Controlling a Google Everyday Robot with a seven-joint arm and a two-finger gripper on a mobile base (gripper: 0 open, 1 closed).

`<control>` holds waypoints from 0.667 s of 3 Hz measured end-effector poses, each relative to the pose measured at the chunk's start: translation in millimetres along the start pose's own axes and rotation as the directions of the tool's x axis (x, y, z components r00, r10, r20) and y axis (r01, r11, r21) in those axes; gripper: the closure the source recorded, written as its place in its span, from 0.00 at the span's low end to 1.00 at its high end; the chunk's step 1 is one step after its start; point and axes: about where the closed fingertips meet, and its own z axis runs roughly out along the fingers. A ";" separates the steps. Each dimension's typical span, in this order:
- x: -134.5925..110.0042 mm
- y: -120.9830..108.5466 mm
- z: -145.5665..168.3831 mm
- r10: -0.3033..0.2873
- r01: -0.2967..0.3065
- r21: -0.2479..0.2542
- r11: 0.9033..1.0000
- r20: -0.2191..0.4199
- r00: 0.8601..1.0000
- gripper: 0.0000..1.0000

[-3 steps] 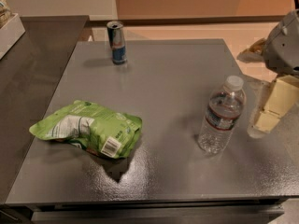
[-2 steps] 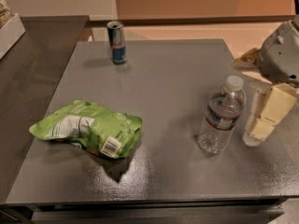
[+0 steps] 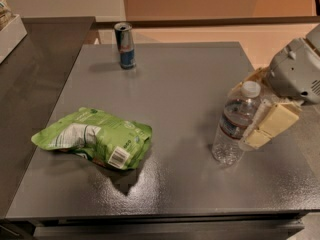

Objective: Move water bottle near redbull can

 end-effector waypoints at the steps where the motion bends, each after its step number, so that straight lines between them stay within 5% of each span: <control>1: -9.8 -0.8 -0.4 0.001 -0.001 0.002 1.000 0.043 0.999 0.53; 2: -31.1 -7.8 -5.3 0.000 -0.003 0.030 1.000 0.079 0.997 0.77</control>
Offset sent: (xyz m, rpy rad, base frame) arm 0.0189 0.0385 0.0413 0.1170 -0.0585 -0.0415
